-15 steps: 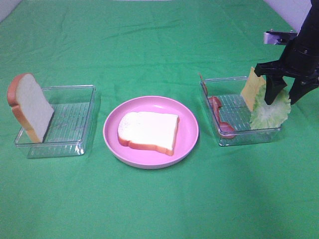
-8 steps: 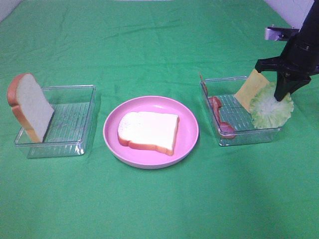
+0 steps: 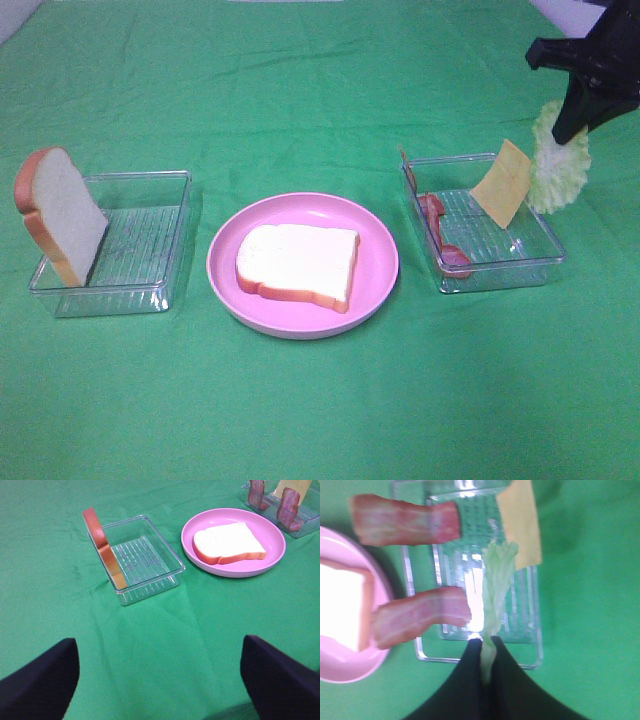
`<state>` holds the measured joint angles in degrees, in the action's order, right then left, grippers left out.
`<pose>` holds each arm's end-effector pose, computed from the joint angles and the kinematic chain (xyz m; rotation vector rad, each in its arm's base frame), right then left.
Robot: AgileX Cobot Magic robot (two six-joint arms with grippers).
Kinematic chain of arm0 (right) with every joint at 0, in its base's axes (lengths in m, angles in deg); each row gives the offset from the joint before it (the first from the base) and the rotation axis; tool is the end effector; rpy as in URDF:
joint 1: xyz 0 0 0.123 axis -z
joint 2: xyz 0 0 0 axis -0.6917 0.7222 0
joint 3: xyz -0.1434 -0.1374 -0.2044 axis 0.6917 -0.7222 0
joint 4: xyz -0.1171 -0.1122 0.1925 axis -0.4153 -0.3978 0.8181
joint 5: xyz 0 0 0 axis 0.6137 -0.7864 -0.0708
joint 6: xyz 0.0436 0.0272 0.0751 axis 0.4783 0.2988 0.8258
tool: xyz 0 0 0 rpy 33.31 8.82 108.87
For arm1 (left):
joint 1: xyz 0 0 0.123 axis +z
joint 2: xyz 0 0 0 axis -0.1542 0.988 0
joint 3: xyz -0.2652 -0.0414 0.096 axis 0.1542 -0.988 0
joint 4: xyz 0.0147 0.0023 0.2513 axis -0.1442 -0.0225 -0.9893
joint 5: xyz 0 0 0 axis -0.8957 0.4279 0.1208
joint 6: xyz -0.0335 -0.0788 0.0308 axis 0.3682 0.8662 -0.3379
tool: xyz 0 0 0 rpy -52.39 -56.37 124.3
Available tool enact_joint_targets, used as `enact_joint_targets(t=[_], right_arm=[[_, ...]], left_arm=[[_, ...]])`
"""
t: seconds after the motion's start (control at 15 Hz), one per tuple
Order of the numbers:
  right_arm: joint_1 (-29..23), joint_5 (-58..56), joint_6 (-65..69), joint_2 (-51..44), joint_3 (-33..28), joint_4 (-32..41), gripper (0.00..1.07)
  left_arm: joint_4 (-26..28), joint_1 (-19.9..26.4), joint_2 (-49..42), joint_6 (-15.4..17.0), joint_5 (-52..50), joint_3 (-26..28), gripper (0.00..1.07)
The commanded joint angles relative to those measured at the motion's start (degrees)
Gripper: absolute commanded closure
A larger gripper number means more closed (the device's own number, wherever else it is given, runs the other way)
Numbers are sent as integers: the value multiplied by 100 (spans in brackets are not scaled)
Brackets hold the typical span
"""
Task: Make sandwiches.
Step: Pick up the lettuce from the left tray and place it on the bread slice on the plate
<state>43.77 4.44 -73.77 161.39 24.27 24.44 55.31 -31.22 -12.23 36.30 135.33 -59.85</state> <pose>0.3946 0.0244 0.2645 -0.0276 2.8664 0.3964 -0.0049 0.0029 0.2777 0.3755 2.0075 -0.2456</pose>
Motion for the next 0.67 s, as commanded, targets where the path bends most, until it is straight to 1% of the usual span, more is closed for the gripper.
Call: enact_joint_targets(t=[0.07, 0.2, 0.33, 0.53, 0.67], right_arm=[[-160, -206, -590, -264, 11, 1415, 107], [-625, -80, -825, -264, -80, 1851, 107], [-1255, 252, -825, -264, -218, 2103, 107], [-1954, 636, -963, -143, -395, 2613, 107], [-2212, 722, -1129, 63, -395, 2951, 107]], left_arm=[[17, -6, -115, -6, -69, -11, 24], [17, -6, -115, -6, -69, -11, 24], [17, -6, -115, -6, -69, -11, 24], [17, -6, -115, -6, -69, -11, 24], [17, -6, -115, -6, -69, -11, 24]])
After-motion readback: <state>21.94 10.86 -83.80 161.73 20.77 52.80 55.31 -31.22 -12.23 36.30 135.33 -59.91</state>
